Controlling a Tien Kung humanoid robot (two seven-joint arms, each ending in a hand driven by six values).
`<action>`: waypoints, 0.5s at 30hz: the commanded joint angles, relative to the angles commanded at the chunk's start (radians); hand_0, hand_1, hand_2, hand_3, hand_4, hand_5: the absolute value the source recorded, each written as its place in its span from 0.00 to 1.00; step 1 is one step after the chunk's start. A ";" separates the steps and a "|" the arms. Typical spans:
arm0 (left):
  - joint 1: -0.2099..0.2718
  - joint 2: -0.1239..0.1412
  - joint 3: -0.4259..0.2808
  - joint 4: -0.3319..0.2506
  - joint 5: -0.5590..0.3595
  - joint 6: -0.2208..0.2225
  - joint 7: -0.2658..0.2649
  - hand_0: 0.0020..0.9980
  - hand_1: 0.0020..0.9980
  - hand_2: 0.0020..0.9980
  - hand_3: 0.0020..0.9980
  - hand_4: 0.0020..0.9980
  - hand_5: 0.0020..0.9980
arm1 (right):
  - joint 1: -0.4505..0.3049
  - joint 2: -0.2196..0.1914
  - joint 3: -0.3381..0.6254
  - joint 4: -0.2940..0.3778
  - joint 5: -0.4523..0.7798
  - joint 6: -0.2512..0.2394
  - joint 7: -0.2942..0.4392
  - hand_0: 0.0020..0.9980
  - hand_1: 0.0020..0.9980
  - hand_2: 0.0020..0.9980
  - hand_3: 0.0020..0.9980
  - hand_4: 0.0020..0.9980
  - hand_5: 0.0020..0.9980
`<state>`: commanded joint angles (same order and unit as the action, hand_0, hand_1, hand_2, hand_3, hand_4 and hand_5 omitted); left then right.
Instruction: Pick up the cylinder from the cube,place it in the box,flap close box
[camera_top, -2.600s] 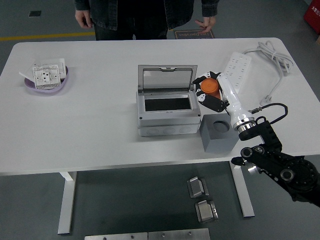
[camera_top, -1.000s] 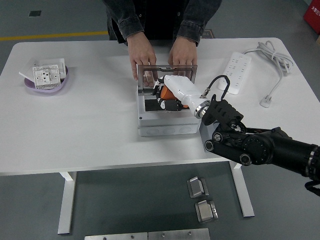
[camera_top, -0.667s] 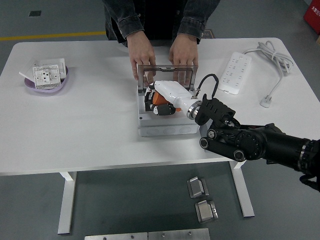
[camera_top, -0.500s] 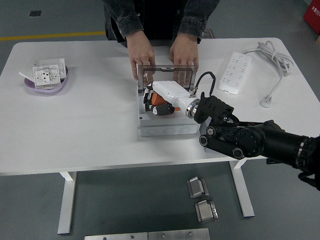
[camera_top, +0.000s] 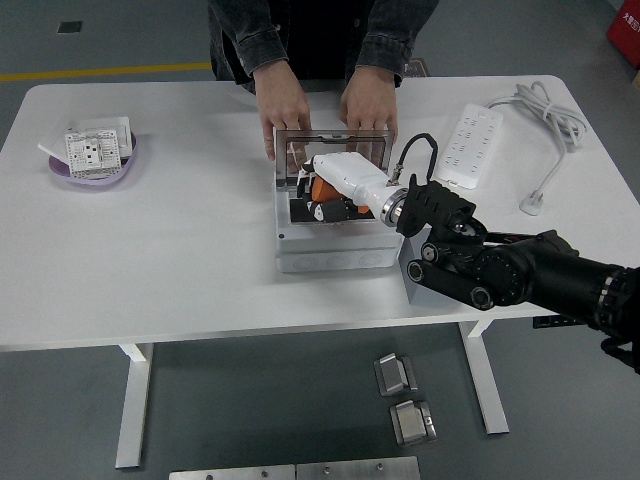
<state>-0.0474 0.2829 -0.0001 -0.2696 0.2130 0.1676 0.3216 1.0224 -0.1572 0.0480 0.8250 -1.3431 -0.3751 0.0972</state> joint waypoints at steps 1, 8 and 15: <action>0.000 0.000 0.000 0.000 0.000 0.000 0.000 0.69 0.67 0.59 0.67 0.65 0.35 | 0.000 0.000 0.001 -0.001 -0.002 -0.005 0.001 0.63 0.63 0.66 0.78 0.52 0.15; -0.006 0.001 -0.011 -0.001 0.011 0.002 -0.002 0.69 0.67 0.59 0.67 0.65 0.35 | -0.001 0.003 0.005 -0.008 -0.009 -0.025 0.010 0.72 0.68 0.70 0.85 0.64 0.07; -0.007 -0.001 -0.009 -0.001 0.012 0.002 -0.002 0.69 0.67 0.59 0.67 0.65 0.35 | -0.005 0.000 0.009 -0.015 -0.010 -0.039 0.022 0.74 0.68 0.72 0.85 0.72 0.09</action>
<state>-0.0549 0.2818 -0.0090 -0.2711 0.2246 0.1695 0.3200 1.0174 -0.1573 0.0575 0.8100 -1.3530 -0.4141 0.1191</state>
